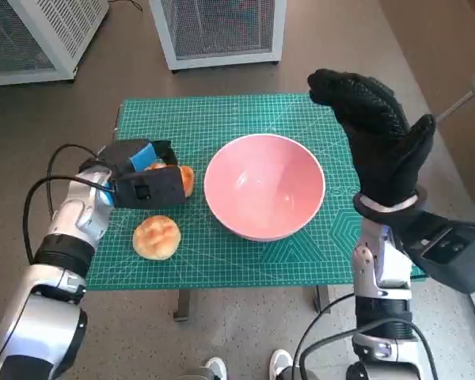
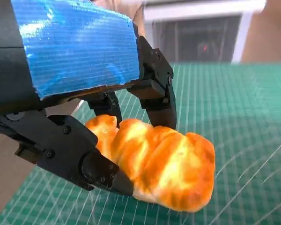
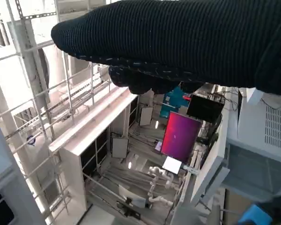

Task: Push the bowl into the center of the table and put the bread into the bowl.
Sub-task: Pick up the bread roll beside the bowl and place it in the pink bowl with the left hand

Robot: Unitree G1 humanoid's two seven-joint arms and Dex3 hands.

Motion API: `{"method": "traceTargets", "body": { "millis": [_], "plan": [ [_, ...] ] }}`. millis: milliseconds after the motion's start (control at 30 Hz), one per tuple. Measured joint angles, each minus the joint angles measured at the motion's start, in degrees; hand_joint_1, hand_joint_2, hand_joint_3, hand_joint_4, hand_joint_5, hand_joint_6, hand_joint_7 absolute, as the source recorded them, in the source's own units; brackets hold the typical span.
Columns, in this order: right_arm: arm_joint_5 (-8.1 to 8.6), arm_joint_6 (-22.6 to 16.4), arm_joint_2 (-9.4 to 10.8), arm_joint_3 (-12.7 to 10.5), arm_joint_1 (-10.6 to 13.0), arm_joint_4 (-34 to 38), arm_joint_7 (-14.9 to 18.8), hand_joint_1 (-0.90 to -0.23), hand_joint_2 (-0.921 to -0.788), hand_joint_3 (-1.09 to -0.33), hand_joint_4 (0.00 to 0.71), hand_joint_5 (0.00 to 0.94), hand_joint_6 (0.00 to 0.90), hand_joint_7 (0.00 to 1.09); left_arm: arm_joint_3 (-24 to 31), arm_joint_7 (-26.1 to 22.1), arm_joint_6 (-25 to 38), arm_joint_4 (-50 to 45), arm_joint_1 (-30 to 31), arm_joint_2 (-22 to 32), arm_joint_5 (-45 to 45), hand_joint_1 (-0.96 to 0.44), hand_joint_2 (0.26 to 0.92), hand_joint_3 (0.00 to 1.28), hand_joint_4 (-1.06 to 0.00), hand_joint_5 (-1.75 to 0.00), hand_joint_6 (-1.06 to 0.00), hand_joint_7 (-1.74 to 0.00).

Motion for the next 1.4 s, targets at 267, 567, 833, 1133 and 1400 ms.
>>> {"method": "traceTargets", "body": {
  "millis": [267,567,833,1133,1400],
  "plan": [
    [0.43,0.01,0.17,0.15,0.23,-0.14,0.01,-0.413,-0.873,-0.533,0.575,0.093,0.263,0.84,4.98,-1.03,1.57,-15.03,3.84,2.75,-2.01,0.0,0.92,0.08,-0.67,-1.09,-0.62,-1.26],
    [1.11,0.17,0.16,0.33,0.25,-0.38,0.02,-0.416,-0.869,-0.54,0.583,0.102,0.262,0.84,11.66,-2.28,5.17,-34.5,9.31,4.32,-4.21,0.0,0.92,0.06,-0.73,-1.08,-0.59,-1.24],
    [1.31,0.61,0.12,0.4,0.62,-0.87,0.2,-0.423,-0.873,-0.528,0.587,0.111,0.263,0.84,15.69,-2.16,6.45,-49.72,13.46,3.46,-4.97,0.0,0.918,0.04,-0.78,-1.07,-0.61,-1.18],
    [1.48,1.16,0.07,0.5,0.85,-1.5,0.27,-0.415,-0.878,-0.523,0.591,0.121,0.268,0.84,14.71,-3.08,6.68,-59.36,15.52,0.02,-4.48,0.0,0.911,0.02,-0.82,-1.04,-0.64,-1.14],
    [1.51,1.2,-0.1,0.53,1.49,-1.78,0.41,-0.41,-0.869,-0.538,0.589,0.13,0.268,0.85,11.43,-7.26,3.96,-60.34,15.56,-1.34,-5.41,0.0,0.916,0.02,-0.8,-1.05,-0.65,-1.13]
  ]
}}
